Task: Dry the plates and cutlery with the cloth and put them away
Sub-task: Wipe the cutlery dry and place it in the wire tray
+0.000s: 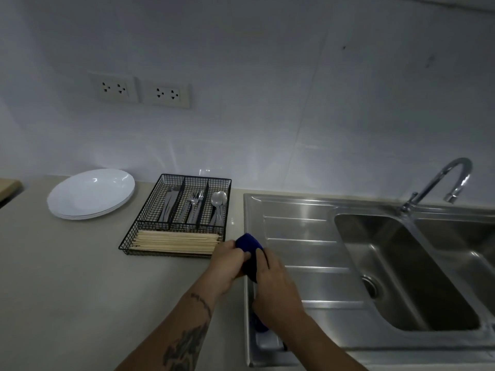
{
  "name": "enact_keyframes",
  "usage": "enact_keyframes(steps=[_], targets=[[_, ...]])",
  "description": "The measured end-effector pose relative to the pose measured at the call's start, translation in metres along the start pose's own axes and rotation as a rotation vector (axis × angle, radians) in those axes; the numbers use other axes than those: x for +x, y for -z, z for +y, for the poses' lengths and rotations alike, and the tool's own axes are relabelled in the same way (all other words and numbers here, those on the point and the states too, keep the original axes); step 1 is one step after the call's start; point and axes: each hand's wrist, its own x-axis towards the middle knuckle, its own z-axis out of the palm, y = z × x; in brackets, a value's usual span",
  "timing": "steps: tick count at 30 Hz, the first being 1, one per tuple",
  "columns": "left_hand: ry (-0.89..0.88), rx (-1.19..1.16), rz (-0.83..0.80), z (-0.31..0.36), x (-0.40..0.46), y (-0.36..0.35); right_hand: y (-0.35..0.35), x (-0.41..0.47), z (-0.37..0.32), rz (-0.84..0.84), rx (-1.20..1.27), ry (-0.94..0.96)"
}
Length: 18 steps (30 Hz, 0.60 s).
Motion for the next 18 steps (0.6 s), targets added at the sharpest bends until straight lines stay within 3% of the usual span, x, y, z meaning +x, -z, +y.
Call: enact_keyframes(steps=[4,7,11,15,18], targets=[[-0.076,0.015,0.057,-0.012,-0.005,-0.012,0.002,-0.008,0.011,-0.03,0.039,0.047],[-0.099,0.275,0.116,-0.03,-0.006,-0.004,-0.011,-0.021,0.026,-0.152,0.244,0.027],[-0.161,0.631,0.248,-0.058,-0.022,-0.001,-0.017,-0.04,0.053,-0.08,0.307,-0.078],[-0.059,0.696,0.275,-0.086,-0.033,-0.013,-0.018,-0.045,0.073,-0.168,0.378,-0.232],[-0.027,0.567,0.267,-0.096,-0.034,-0.024,-0.024,-0.044,0.078,-0.235,0.436,-0.227]])
